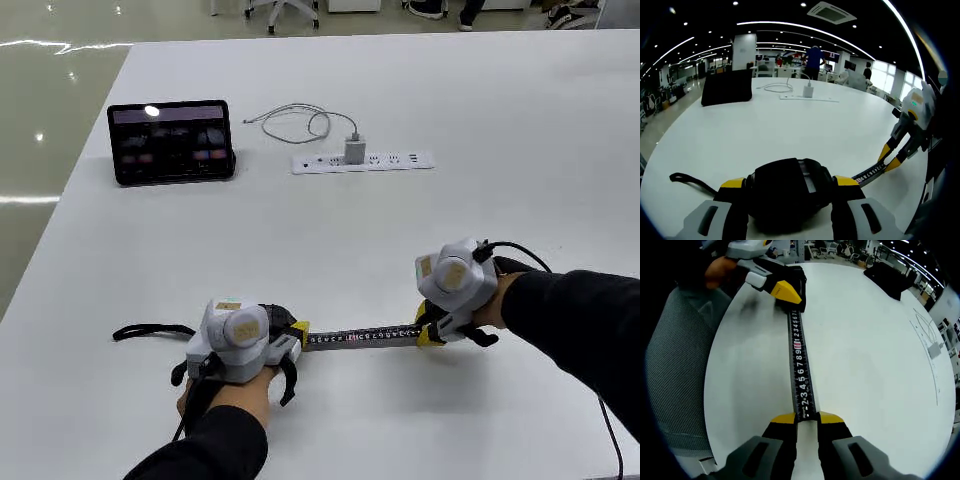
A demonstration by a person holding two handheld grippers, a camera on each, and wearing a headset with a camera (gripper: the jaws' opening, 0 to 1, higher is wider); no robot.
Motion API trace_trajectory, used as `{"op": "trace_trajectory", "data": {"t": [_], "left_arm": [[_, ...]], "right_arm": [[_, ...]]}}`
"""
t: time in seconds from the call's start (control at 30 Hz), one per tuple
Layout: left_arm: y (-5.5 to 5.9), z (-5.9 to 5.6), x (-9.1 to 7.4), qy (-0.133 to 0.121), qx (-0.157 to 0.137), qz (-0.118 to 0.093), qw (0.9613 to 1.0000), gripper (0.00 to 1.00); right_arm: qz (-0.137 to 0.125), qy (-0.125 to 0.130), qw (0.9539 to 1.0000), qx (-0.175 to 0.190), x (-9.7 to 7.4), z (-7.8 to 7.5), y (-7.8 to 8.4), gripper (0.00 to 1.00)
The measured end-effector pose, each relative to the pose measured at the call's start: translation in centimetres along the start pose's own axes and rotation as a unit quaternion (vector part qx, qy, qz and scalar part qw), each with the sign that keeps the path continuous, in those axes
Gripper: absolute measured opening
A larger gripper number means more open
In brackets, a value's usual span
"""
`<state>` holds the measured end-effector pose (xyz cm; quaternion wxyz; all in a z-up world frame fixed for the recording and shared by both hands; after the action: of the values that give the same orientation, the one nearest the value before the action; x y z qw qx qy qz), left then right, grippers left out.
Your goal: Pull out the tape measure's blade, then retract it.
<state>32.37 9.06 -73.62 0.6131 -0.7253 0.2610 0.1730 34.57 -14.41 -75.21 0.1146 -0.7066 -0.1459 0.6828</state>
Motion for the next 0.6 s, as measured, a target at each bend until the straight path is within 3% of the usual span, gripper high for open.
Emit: {"op": "trace_trajectory", "data": {"t": [0.6], "left_arm": [[-0.02, 0.05, -0.01, 0.0, -0.001, 0.002, 1.0, 0.63]], "right_arm": [[-0.004, 0.002, 0.9998, 0.021, 0.27, -0.03, -0.68, 0.1]]}}
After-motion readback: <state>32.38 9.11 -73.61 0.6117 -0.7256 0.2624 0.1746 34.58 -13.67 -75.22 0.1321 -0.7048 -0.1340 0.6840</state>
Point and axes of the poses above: the centre of the closed fingertips' face, and the gripper's own axes: x roughly forward along the fingers, z roughly to its left, y roughly out of its underside, the point moved 5 cm from there along -x, roughly backward along the fingers, and after that the axes turned 6 degrees about -x, right-handed, at the moved point
